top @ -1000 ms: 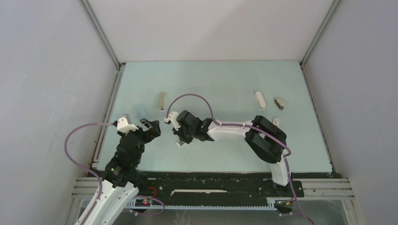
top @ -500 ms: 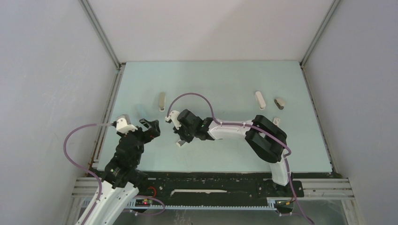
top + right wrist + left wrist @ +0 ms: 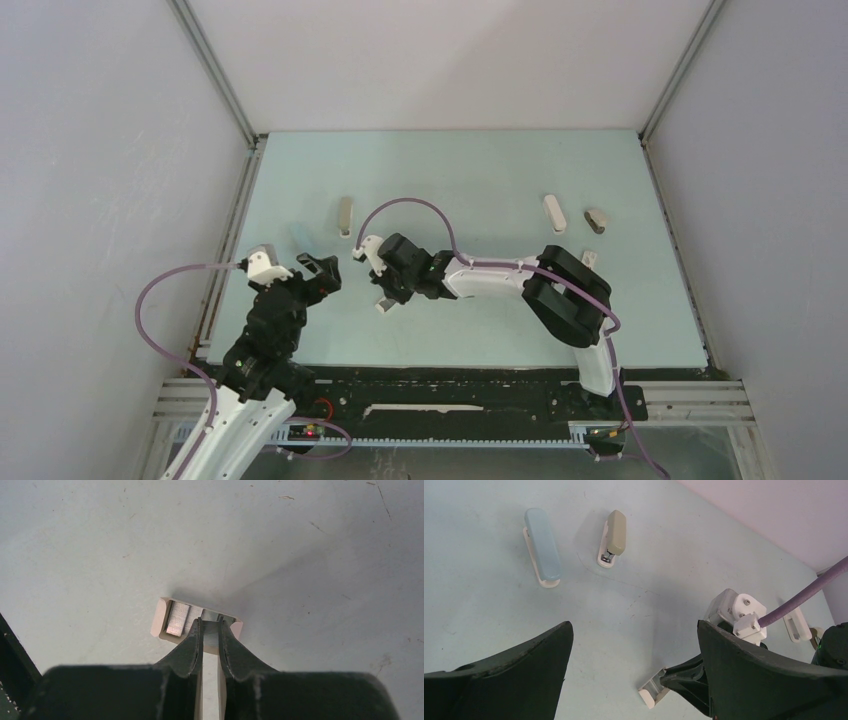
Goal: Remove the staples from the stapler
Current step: Place the staple in the staple box.
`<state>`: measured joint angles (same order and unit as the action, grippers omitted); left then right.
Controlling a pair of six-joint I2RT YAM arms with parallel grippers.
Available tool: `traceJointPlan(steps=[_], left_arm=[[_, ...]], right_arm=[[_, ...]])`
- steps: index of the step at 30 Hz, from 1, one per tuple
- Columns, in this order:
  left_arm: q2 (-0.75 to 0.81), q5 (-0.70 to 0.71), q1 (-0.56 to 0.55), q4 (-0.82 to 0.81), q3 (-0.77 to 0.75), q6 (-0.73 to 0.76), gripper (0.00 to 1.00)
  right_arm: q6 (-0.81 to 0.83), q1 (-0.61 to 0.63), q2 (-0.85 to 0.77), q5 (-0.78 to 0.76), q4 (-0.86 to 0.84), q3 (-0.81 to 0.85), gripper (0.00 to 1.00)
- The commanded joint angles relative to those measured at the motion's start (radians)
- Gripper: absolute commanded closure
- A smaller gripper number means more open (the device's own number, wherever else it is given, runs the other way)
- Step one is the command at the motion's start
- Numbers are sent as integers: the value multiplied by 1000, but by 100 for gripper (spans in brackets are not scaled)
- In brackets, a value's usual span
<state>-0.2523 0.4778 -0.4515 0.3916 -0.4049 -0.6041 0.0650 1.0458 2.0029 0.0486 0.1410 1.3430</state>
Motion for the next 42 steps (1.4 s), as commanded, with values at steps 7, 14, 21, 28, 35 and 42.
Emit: traceJointPlan(steps=[7,14,21,28,35,42], left_arm=[[1,30,4,-21,21,-6,0],[-2,30,4,-23,21,-5,0],[-1,30,4,-23,21,-5,0],[-1,28,4,-23,21,-3,0],[-1,28,4,-23,20,-5,0],[5,21,4,-23,18,-7,0]], right_arm=[[-11,-3,8,-13,-1,-7,94],[-8,-3,13,-20,8,-6,94],[-3,-2,19,-29,3,-7,91],[-2,-3,17,-28,2,-5,80],[2,-1,2,-28,-1,-5,73],[7,0,-6,-24,-4,-5,71]])
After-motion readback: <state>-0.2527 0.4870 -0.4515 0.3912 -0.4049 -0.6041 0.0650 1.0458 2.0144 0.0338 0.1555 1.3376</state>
